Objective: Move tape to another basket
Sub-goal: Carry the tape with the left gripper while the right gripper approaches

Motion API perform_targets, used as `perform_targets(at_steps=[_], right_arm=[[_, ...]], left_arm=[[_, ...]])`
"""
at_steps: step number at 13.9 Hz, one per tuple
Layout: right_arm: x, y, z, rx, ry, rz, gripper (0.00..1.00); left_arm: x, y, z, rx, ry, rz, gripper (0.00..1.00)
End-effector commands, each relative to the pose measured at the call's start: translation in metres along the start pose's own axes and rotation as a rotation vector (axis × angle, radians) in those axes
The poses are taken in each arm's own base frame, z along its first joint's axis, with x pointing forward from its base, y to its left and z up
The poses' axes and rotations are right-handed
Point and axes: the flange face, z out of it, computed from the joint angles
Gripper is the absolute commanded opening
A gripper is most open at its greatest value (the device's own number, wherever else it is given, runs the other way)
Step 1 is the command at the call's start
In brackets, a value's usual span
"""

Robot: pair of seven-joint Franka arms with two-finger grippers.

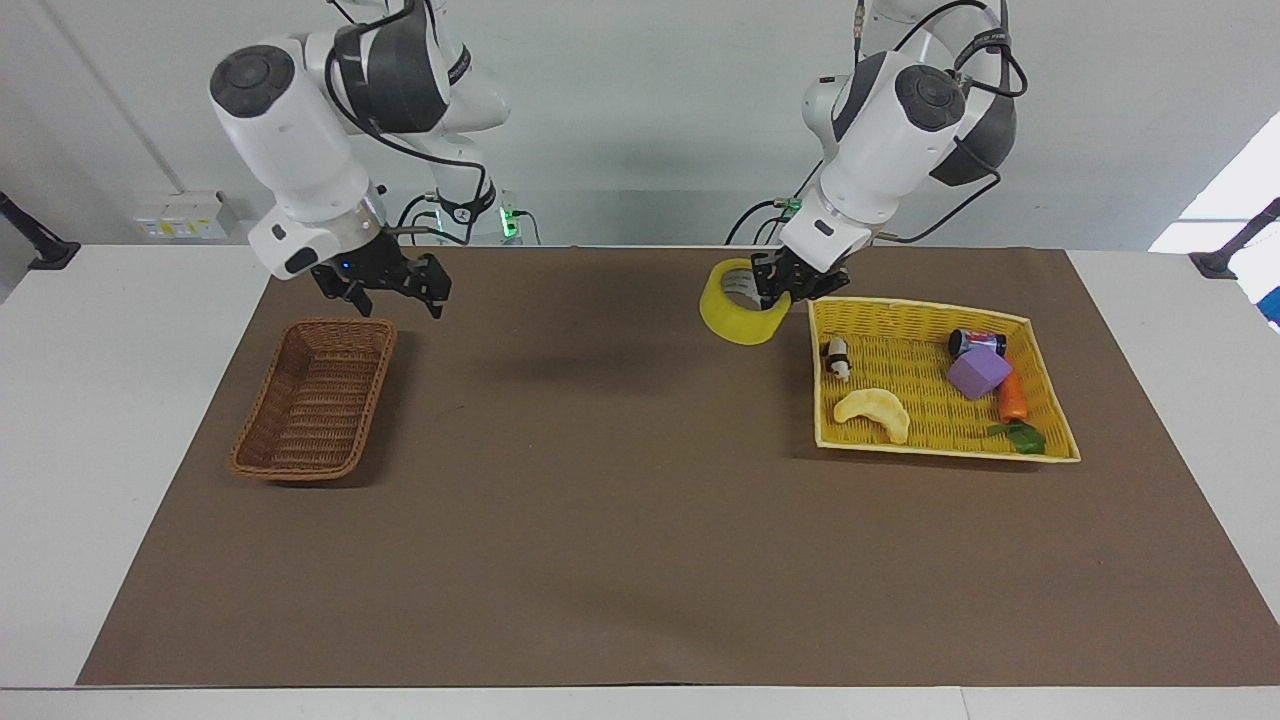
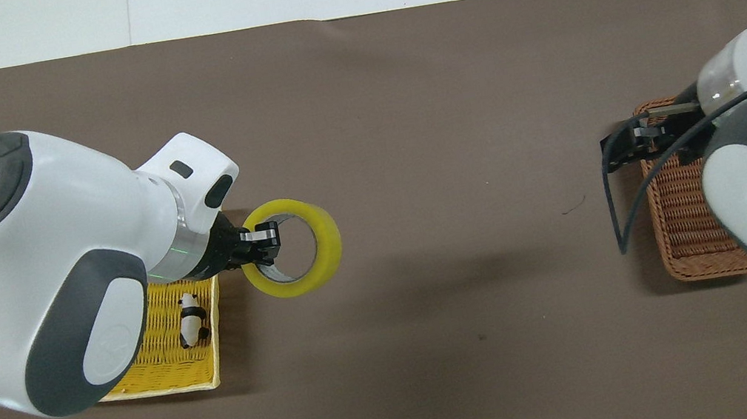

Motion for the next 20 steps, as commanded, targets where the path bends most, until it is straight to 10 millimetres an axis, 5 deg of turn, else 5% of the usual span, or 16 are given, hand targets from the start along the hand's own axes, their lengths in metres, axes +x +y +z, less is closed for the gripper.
perform_targets(at_steps=[1,6,9,11,13,18,20], right_arm=[[-0.002,-0.023,0.020,0.012,0.000,-0.037,1.00],[-0.008,-0.075,0.009,0.464,-0.094,0.175,1.00],[-0.011,-0.094,0.003,0.558,-0.107,0.169,1.00],[-0.024,-0.124,0.003,0.585,-0.116,0.129,1.00],[-0.032,-0.122,0.013,0.615,-0.100,0.075,1.00],[-0.043,-0.091,0.033,0.646,-0.074,-0.091,1.00],[-0.044,-0.095,0.043,0.642,-0.083,-0.096,1.00]], left_arm=[[-0.019,0.012,0.015,-0.067,0.026,0.008,0.00],[-0.031,0.035,0.052,-0.223,-0.014,-0.052,0.00],[-0.041,0.062,0.080,-0.233,-0.002,-0.030,0.00],[-0.045,0.079,0.095,-0.241,0.006,-0.029,0.00],[-0.052,0.099,0.103,-0.255,0.025,-0.066,0.00],[-0.046,0.108,0.094,-0.275,0.039,-0.081,0.00],[-0.042,0.114,0.081,-0.310,0.056,-0.097,0.00]])
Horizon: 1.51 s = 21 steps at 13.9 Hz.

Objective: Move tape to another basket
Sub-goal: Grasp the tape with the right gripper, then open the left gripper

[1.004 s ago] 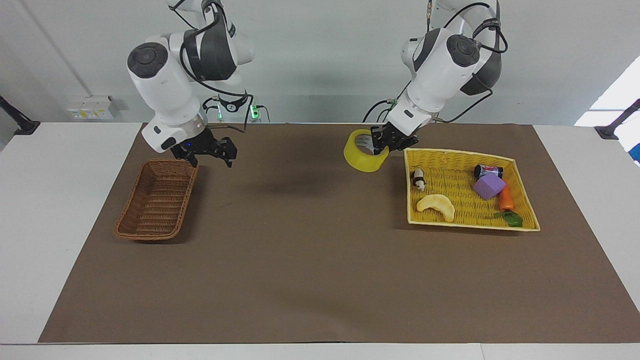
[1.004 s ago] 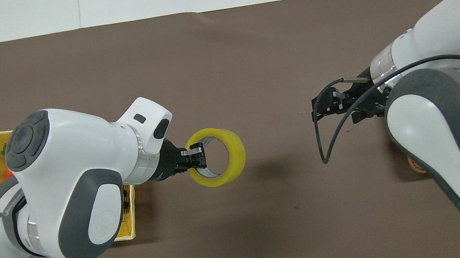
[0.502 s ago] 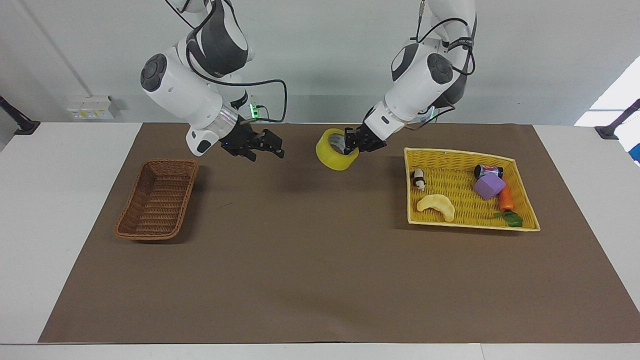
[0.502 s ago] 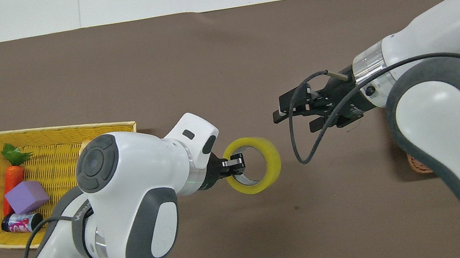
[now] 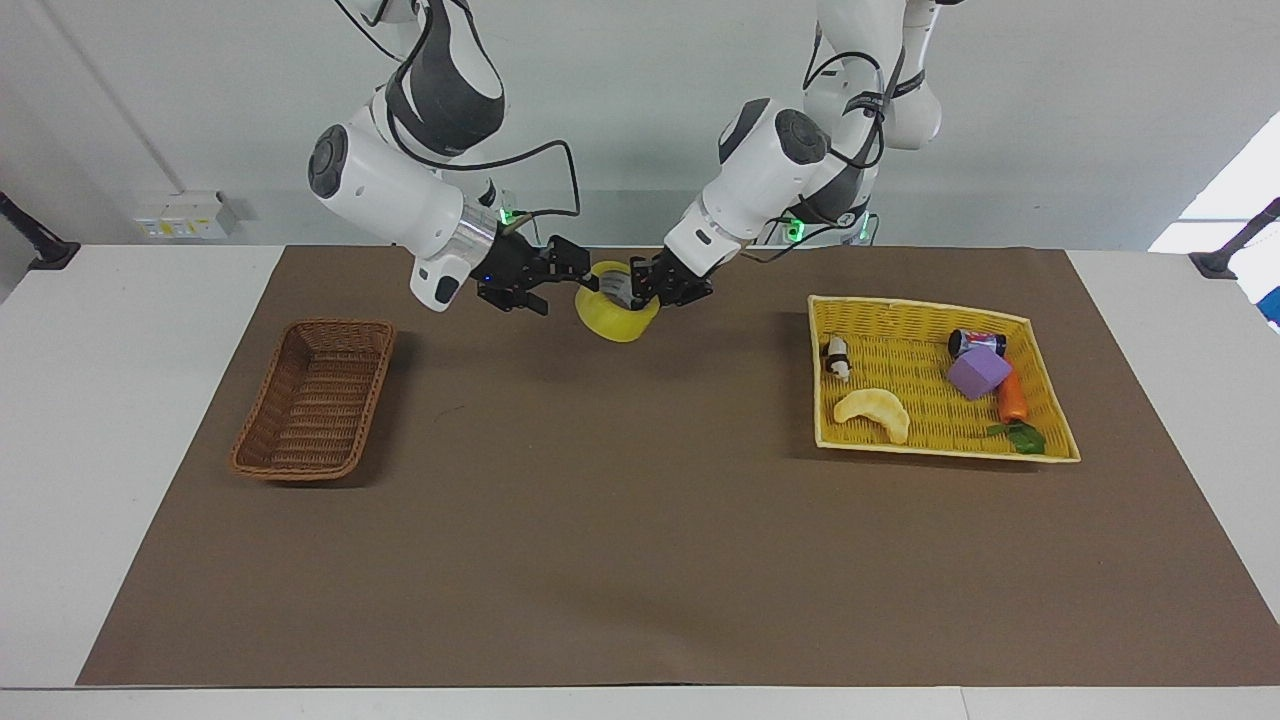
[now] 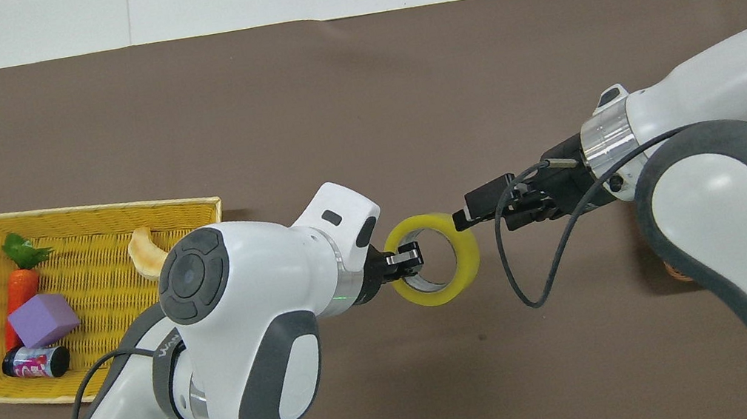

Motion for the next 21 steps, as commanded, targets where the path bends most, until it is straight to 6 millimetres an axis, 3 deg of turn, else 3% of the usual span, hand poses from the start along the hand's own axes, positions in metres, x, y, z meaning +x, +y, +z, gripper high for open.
perform_targets(at_steps=[1,7,8,9,14,15,16,17,21], right_arm=[[-0.007,0.002,0.011,0.035,0.000,-0.016,1.00],[-0.010,0.003,0.013,0.074,-0.014,-0.002,1.00],[-0.010,0.003,0.013,0.072,-0.015,0.008,0.54],[-0.009,0.002,0.013,0.069,-0.020,0.054,0.01],[-0.001,0.002,0.007,0.060,-0.024,0.152,0.00],[0.001,0.006,0.005,0.062,-0.020,0.158,0.00],[0.002,0.011,-0.002,0.064,-0.010,0.165,0.00],[0.005,0.018,-0.012,0.060,0.008,0.173,0.00],[0.020,0.062,-0.047,-0.062,0.083,0.184,0.00]], left_arm=[[0.007,0.019,-0.016,-0.060,0.029,-0.022,0.00],[0.006,0.034,-0.016,-0.089,0.059,-0.050,0.00],[0.007,0.034,-0.017,-0.090,0.060,-0.051,0.00],[0.005,0.036,-0.016,-0.091,0.059,-0.047,0.00],[0.003,0.037,-0.017,-0.089,0.058,-0.039,0.04],[0.001,0.040,-0.021,-0.096,0.064,-0.037,0.36],[-0.002,0.046,-0.028,-0.109,0.071,-0.030,0.56],[-0.006,0.049,-0.034,-0.115,0.074,-0.038,1.00],[-0.004,0.043,-0.065,-0.131,0.100,-0.051,1.00]])
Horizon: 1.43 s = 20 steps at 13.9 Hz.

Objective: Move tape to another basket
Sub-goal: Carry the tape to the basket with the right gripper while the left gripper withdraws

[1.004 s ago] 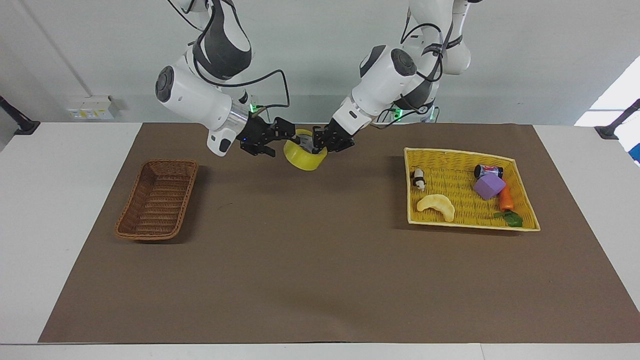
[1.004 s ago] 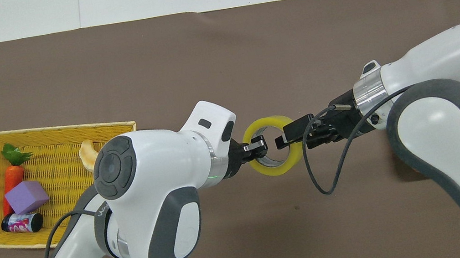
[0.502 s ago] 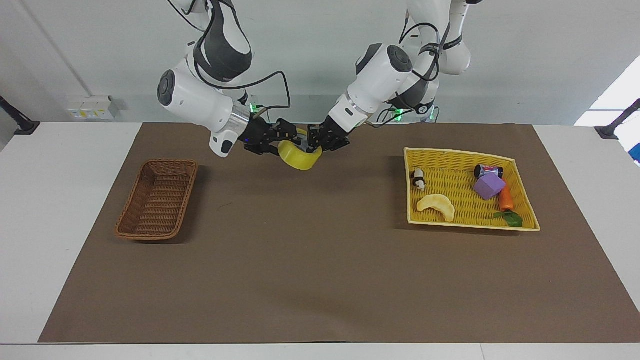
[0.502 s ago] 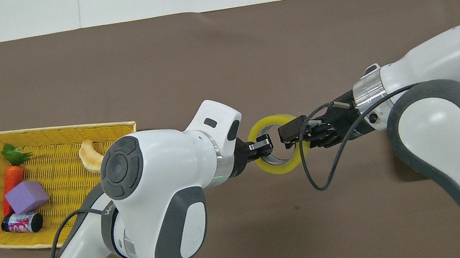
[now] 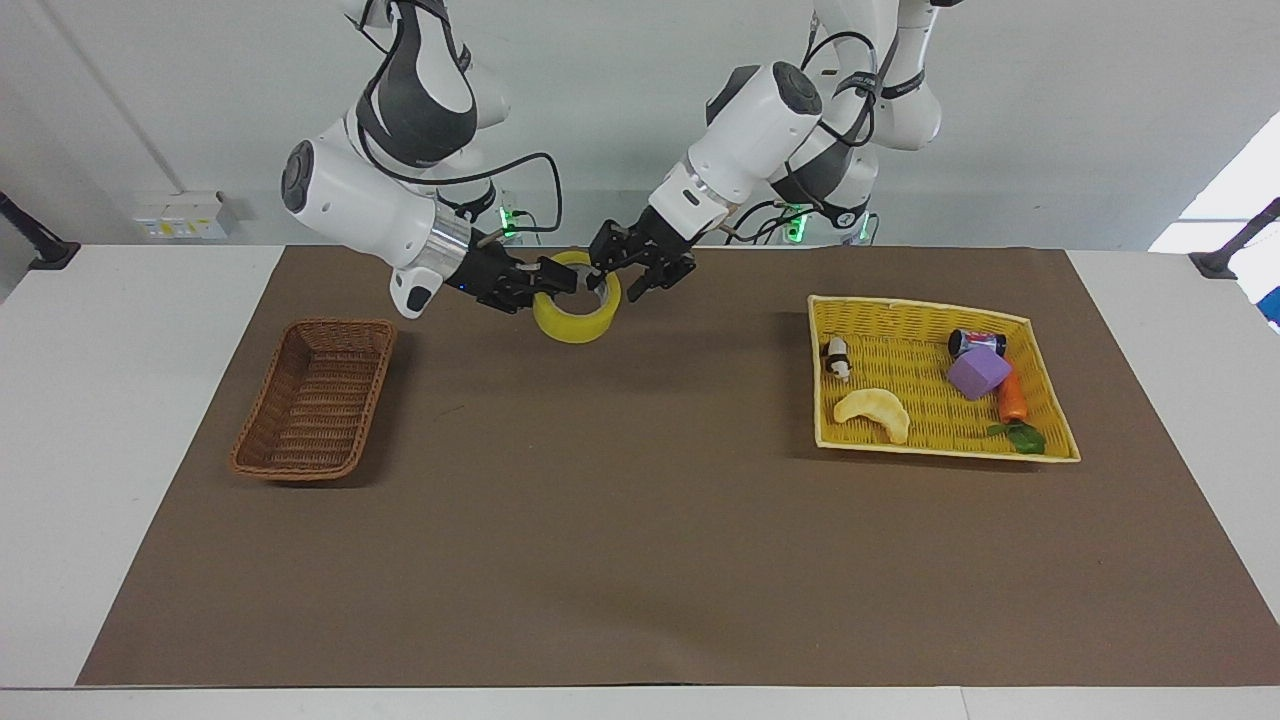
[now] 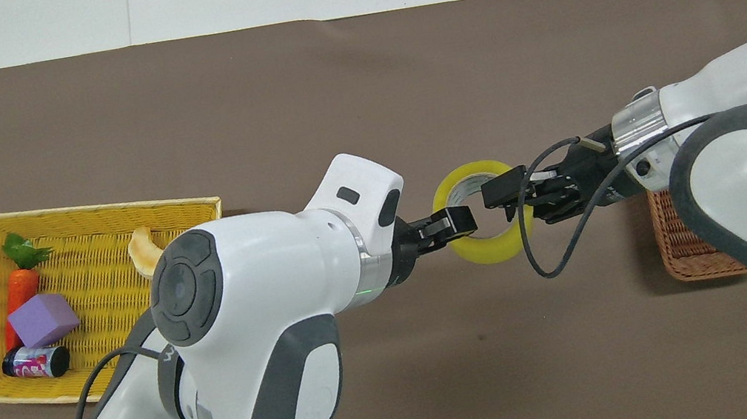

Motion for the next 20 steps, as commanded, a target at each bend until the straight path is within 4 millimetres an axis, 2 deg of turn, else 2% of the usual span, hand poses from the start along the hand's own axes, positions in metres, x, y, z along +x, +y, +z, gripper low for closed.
perform_targets(at_steps=[1,4,5,7,11,13,14,16,17,18,19,20], right_arm=[[0.023,0.043,-0.034,-0.148,0.086,0.000,0.00],[0.037,0.104,-0.066,-0.287,0.136,-0.013,0.00],[0.043,0.134,-0.076,-0.321,0.132,-0.032,0.00],[0.053,0.193,-0.105,-0.428,0.165,-0.090,0.00],[0.065,0.256,-0.122,-0.484,0.178,-0.137,0.00],[0.067,0.273,-0.122,-0.491,0.173,-0.122,0.00],[0.067,0.276,-0.122,-0.490,0.173,-0.117,0.00],[0.070,0.274,-0.122,-0.495,0.189,-0.116,0.00],[0.072,0.274,-0.119,-0.494,0.189,-0.111,0.16],[0.073,0.274,-0.119,-0.490,0.192,-0.110,0.24],[0.076,0.280,-0.116,-0.487,0.192,-0.102,0.37],[0.076,0.284,-0.115,-0.484,0.194,-0.096,0.54]], left_arm=[[0.011,-0.020,-0.034,0.006,0.010,-0.040,1.00],[0.026,-0.041,-0.049,0.042,-0.023,-0.134,1.00],[0.034,-0.046,-0.053,0.043,-0.012,-0.158,1.00],[0.053,-0.070,-0.064,0.076,0.003,-0.192,1.00],[0.087,-0.126,-0.090,0.293,0.029,-0.135,1.00],[0.104,-0.156,-0.116,0.369,0.023,-0.050,1.00],[0.120,-0.168,-0.141,0.384,0.024,0.009,1.00],[0.138,-0.190,-0.181,0.417,0.006,0.071,1.00],[0.145,-0.205,-0.196,0.455,0.004,0.110,1.00],[0.146,-0.210,-0.205,0.499,0.003,0.148,1.00],[0.150,-0.221,-0.214,0.561,0.012,0.155,1.00],[0.151,-0.224,-0.222,0.618,0.018,0.171,1.00]])
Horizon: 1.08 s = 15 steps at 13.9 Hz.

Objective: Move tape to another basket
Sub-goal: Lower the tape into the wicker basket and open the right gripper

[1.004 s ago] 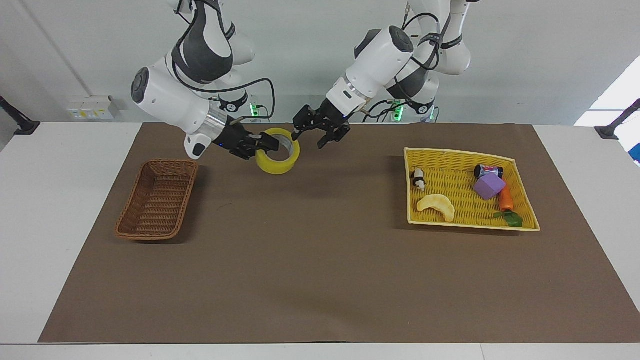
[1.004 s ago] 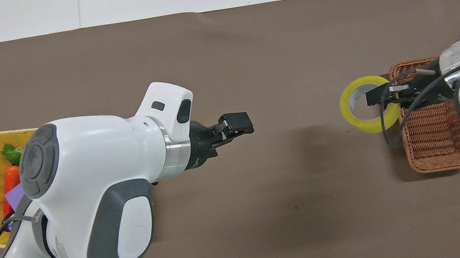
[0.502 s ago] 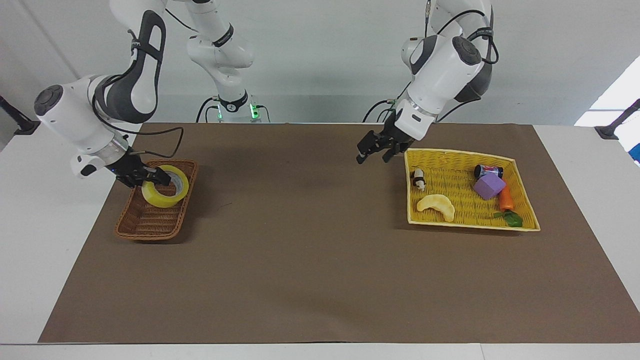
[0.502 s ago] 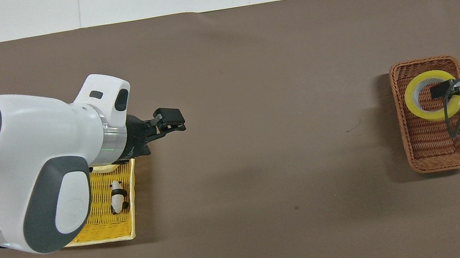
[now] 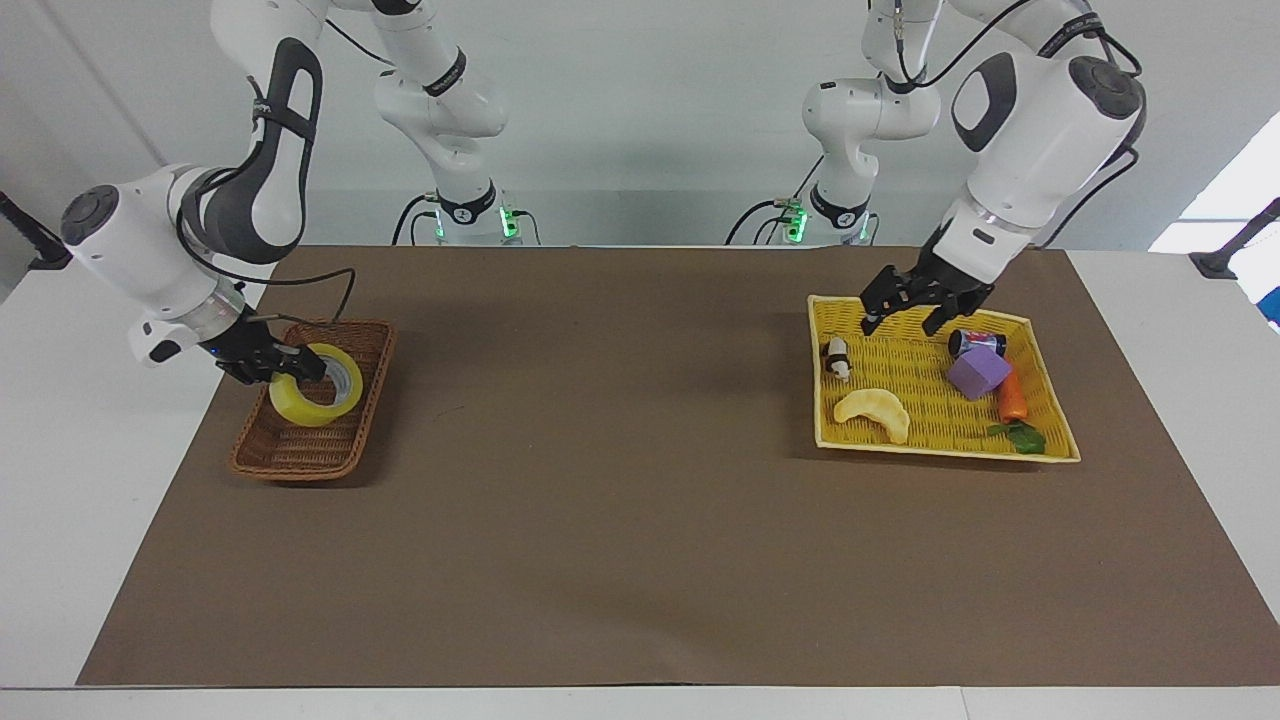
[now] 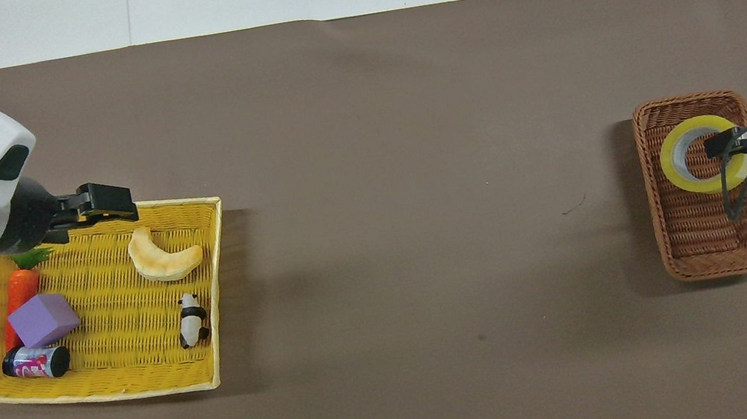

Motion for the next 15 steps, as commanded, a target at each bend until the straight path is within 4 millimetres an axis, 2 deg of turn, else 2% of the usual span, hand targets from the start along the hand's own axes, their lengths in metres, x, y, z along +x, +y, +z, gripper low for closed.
perform_targets(at_steps=[1,2,3,5,7,9,10,11,12,15], right_arm=[[0.007,0.006,0.002,-0.005,0.011,0.007,0.75],[0.007,0.006,0.001,-0.003,0.011,0.008,0.94],[0.007,0.006,0.001,-0.003,0.011,0.009,1.00],[0.007,0.005,-0.001,0.005,0.009,0.016,1.00],[0.015,-0.005,-0.018,0.006,0.035,0.000,1.00],[0.026,-0.036,-0.051,-0.020,0.068,-0.034,1.00],[0.030,-0.054,-0.067,-0.059,0.085,-0.059,1.00],[0.030,-0.064,-0.085,-0.128,0.096,-0.078,1.00],[0.026,-0.076,-0.098,-0.163,0.091,-0.077,1.00],[0.004,-0.137,-0.121,-0.166,0.062,0.030,1.00]], left_arm=[[0.000,-0.015,-0.018,0.134,-0.009,0.071,1.00],[0.000,-0.025,-0.026,0.143,-0.041,0.103,1.00],[-0.001,-0.033,-0.032,0.155,-0.084,0.122,1.00],[-0.006,-0.037,-0.058,0.175,-0.107,0.160,1.00],[-0.009,-0.041,-0.065,0.163,-0.115,0.187,1.00],[-0.008,-0.039,-0.062,0.146,-0.111,0.182,1.00],[-0.007,-0.043,-0.063,0.115,-0.106,0.165,1.00],[-0.004,-0.053,-0.065,0.061,-0.093,0.131,1.00],[-0.001,-0.056,-0.071,0.033,-0.062,0.126,1.00],[-0.007,-0.058,-0.070,0.053,-0.094,0.134,1.00]])
